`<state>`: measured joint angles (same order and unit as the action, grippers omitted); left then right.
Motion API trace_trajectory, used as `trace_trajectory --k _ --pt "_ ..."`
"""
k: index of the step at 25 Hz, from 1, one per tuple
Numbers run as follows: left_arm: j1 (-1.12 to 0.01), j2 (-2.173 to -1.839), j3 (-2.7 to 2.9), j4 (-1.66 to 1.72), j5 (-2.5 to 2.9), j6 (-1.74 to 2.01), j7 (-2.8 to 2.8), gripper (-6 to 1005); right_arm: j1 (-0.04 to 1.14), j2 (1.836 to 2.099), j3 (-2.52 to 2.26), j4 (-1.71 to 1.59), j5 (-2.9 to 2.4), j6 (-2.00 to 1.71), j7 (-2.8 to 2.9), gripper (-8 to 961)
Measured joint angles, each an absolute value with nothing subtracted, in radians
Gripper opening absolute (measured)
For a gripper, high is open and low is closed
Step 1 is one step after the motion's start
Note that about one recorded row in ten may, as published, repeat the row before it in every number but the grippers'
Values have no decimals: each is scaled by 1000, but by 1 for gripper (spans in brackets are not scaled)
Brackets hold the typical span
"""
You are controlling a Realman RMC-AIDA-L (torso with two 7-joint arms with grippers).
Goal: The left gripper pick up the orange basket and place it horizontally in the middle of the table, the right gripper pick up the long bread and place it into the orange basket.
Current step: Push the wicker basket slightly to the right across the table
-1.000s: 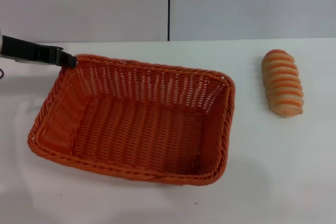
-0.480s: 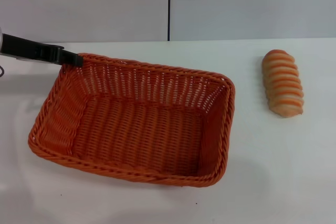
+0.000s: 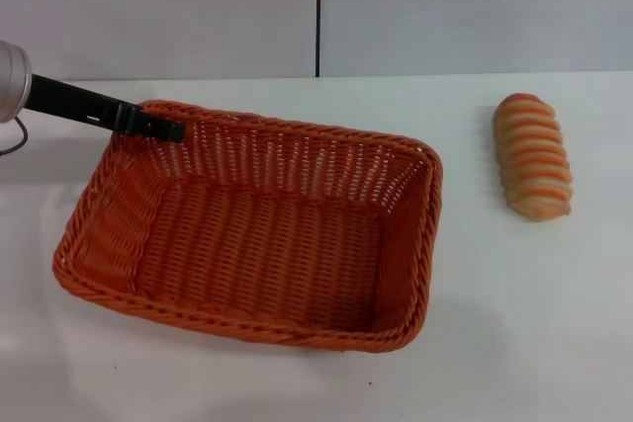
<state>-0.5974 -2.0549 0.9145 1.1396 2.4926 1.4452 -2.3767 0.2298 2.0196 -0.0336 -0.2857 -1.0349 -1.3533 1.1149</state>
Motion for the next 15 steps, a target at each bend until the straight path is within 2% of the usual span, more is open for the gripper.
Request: trace_trajectory --k 14,15 --pt "-600 -2058 925 1108 2493 1388 -2360 755 232 2019 -28 -285 -1035 -1353 1118 778" --pt "-600 -2058 926 1108 2493 1387 -2360 729 232 2019 -28 -285 -1034 -1353 1118 778"
